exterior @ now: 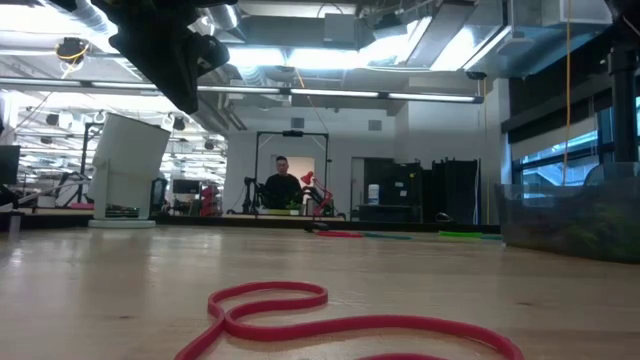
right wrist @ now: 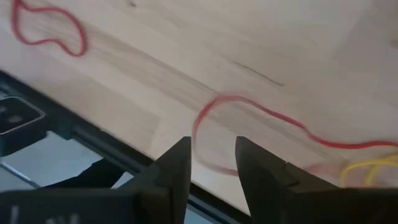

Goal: Pick and place rubber bands into bin
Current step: Put the red rubber band into the black bin, then put the yellow rubber band into the black bin

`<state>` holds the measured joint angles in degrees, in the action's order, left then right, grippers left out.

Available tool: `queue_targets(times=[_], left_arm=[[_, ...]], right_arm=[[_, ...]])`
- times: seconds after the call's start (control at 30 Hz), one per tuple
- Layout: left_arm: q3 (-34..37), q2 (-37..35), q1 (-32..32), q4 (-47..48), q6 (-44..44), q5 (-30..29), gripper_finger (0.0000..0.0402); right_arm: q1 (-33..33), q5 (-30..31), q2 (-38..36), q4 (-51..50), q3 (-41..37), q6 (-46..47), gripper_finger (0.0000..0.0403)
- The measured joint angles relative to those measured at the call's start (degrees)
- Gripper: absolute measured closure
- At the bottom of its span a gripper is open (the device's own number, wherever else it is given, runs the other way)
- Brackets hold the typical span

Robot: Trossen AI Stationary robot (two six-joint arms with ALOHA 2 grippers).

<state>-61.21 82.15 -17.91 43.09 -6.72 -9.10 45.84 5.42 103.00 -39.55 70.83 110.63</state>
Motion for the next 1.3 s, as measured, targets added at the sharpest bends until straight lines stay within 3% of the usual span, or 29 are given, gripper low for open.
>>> queue_targets(times=[0.77, 1.1, 1.3], left_arm=[[0.0, -0.1, 0.0, 0.6, 0.0, 0.2, 0.0400], [0.0, -2.1, -1.6, 2.9, -0.4, -0.1, 0.0399], [0.0, -4.0, -3.8, 5.2, -0.6, -0.4, 0.0398]], right_arm=[[0.1, 1.0, 0.0, -1.1, 0.0, -1.1, 0.0272], [-1.9, 1.2, 0.0, -0.9, 0.0, -5.2, 0.0272], [-1.9, 1.0, 0.0, -1.0, 0.0, -12.7, 0.0272]])
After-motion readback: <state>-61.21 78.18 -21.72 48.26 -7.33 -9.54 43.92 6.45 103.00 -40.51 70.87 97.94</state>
